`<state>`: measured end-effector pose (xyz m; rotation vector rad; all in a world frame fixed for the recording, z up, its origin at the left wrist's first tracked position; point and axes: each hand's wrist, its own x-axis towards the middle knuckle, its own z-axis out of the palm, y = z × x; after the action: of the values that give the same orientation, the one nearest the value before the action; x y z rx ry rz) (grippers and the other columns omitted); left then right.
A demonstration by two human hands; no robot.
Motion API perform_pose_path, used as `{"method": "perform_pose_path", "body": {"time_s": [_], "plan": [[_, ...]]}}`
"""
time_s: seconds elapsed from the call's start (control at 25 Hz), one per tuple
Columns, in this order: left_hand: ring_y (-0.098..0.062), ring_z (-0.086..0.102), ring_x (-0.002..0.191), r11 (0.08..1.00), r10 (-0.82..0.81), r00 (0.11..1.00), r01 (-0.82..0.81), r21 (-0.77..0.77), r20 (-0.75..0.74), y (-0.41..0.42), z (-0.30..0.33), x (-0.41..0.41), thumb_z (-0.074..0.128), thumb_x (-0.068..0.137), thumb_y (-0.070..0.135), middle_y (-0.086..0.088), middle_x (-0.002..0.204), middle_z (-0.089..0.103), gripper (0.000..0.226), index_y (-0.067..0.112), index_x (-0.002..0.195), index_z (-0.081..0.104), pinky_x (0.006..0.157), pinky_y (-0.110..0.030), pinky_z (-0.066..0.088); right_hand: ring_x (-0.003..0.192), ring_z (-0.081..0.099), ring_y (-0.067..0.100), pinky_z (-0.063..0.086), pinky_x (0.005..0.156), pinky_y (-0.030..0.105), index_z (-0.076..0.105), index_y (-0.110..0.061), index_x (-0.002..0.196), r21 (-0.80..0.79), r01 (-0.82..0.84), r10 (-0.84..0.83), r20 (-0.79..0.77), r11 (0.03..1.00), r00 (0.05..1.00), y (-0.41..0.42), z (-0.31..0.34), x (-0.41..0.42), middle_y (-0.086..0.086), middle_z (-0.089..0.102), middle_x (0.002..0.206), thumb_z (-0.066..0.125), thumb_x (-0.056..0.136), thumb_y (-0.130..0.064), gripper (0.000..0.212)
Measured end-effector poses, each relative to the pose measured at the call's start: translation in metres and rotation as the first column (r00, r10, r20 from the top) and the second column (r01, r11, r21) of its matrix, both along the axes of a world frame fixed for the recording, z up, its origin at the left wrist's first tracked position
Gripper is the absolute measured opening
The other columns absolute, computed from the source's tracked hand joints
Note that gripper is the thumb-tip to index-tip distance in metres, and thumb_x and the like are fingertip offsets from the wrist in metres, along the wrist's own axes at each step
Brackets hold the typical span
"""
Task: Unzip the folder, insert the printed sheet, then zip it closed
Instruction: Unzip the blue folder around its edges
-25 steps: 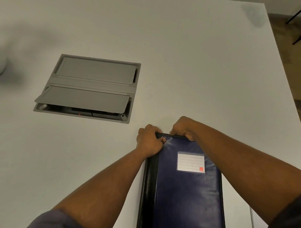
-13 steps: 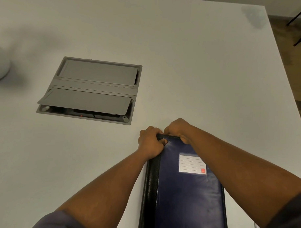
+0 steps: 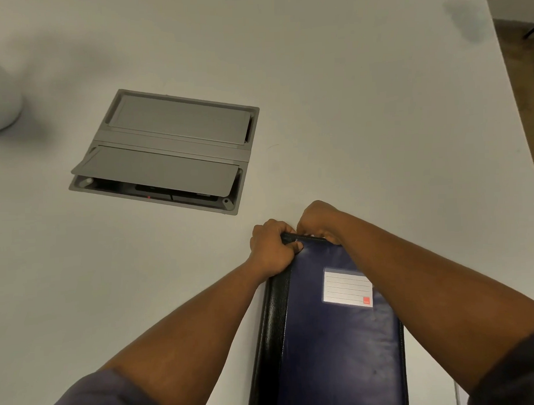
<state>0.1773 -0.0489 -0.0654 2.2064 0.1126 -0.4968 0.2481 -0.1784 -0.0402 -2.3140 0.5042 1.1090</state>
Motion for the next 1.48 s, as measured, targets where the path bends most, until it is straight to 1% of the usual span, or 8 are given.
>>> {"method": "perform_pose_path", "body": {"time_s": [0.16, 0.52, 0.64, 0.8, 0.92, 1.12, 1.28, 1.48], "plan": [[-0.02, 0.048, 0.1, 1.0, -0.002, 1.0, 0.002, 0.011, 0.021, 0.0, -0.001, -0.001, 0.073, 0.085, 0.025, 0.017, 0.085, 0.053, 0.014, 0.033, 0.079, 0.064, 0.084, -0.034, 0.037, 0.058, 0.048, 0.018, 0.037, 0.05, 0.024, 0.051, -0.007, 0.067, -0.074, -0.061, 0.065, 0.053, 0.995, 0.997, -0.004, -0.003, 0.001, 0.006, 0.052, 0.066, 0.065, 0.078, -0.006, 0.017], [-0.018, 0.045, 0.105, 0.998, 0.033, 0.999, -0.032, -0.047, 0.005, -0.001, -0.007, -0.001, 0.069, 0.09, 0.024, 0.02, 0.087, 0.052, 0.016, 0.037, 0.083, 0.063, 0.091, -0.036, 0.04, 0.065, 0.055, 0.021, 0.038, 0.047, 0.02, 0.053, -0.005, 0.075, -0.181, 0.164, -0.126, 0.202, 0.97, 0.971, -0.087, -0.01, -0.026, 0.01, 0.058, 0.079, 0.057, 0.071, -0.005, 0.006], [-0.017, 0.046, 0.102, 0.998, 0.046, 0.999, -0.046, -0.039, 0.02, -0.003, -0.009, -0.002, 0.069, 0.091, 0.024, 0.021, 0.087, 0.052, 0.014, 0.035, 0.085, 0.063, 0.088, -0.033, 0.039, 0.062, 0.052, 0.022, 0.036, 0.048, 0.022, 0.051, -0.002, 0.073, -0.163, 0.31, -0.275, 0.206, 0.937, 0.939, -0.134, -0.008, -0.04, 0.012, 0.056, 0.076, 0.056, 0.075, -0.002, 0.006], [-0.026, 0.056, 0.11, 0.998, 0.058, 0.998, -0.058, 0.0, 0.013, -0.005, -0.012, -0.001, 0.07, 0.09, 0.025, 0.005, 0.103, 0.064, 0.005, 0.026, 0.095, 0.069, 0.098, -0.046, 0.048, 0.057, 0.043, 0.018, 0.034, 0.048, 0.026, 0.051, -0.002, 0.065, 0.022, 0.576, -0.574, 0.118, 0.817, 0.81, -0.178, 0.0, -0.072, 0.009, 0.048, 0.067, 0.057, 0.078, 0.007, 0.017], [-0.028, 0.054, 0.111, 0.995, 0.054, 0.998, -0.057, 0.077, 0.032, -0.009, -0.01, -0.003, 0.067, 0.09, 0.032, 0.006, 0.102, 0.062, 0.007, 0.026, 0.095, 0.068, 0.095, -0.045, 0.046, 0.079, 0.058, 0.019, 0.045, 0.067, 0.028, 0.069, -0.006, 0.082, 0.198, 0.469, -0.502, 0.179, 0.861, 0.846, -0.186, 0.001, -0.098, 0.006, 0.067, 0.087, 0.061, 0.086, -0.001, 0.01], [-0.027, 0.047, 0.109, 0.812, -0.206, 0.96, 0.059, 0.581, 0.191, -0.05, -0.002, -0.011, 0.041, 0.091, 0.062, 0.002, 0.104, 0.059, 0.042, 0.026, 0.094, 0.063, 0.088, -0.046, 0.028, 0.09, 0.064, 0.011, 0.049, 0.077, 0.023, 0.072, -0.017, 0.095, 0.282, 0.274, -0.368, 0.369, 0.92, 0.854, -0.194, -0.005, -0.123, -0.003, 0.071, 0.095, 0.058, 0.095, -0.007, 0.017], [-0.027, 0.046, 0.109, 0.812, -0.413, 0.874, 0.227, 0.537, 0.256, -0.119, 0.0, -0.023, 0.042, 0.094, 0.056, 0.001, 0.107, 0.059, 0.039, 0.024, 0.099, 0.065, 0.09, -0.045, 0.023, 0.091, 0.066, 0.012, 0.051, 0.086, 0.025, 0.074, -0.015, 0.101, 0.252, 0.259, -0.351, 0.46, 0.932, 0.816, -0.194, -0.013, -0.134, -0.002, 0.073, 0.098, 0.059, 0.095, -0.007, 0.019], [-0.025, 0.047, 0.109, 0.914, -0.321, 0.923, 0.244, 0.324, 0.213, -0.176, -0.009, -0.028, 0.045, 0.098, 0.028, 0.006, 0.105, 0.06, 0.021, 0.03, 0.096, 0.066, 0.073, -0.032, 0.008, 0.086, 0.067, 0.012, 0.053, 0.083, 0.025, 0.076, -0.014, 0.098, 0.283, 0.226, -0.345, 0.509, 0.932, 0.789, -0.197, -0.018, -0.137, 0.0, 0.074, 0.095, 0.062, 0.093, -0.006, 0.017]]}}
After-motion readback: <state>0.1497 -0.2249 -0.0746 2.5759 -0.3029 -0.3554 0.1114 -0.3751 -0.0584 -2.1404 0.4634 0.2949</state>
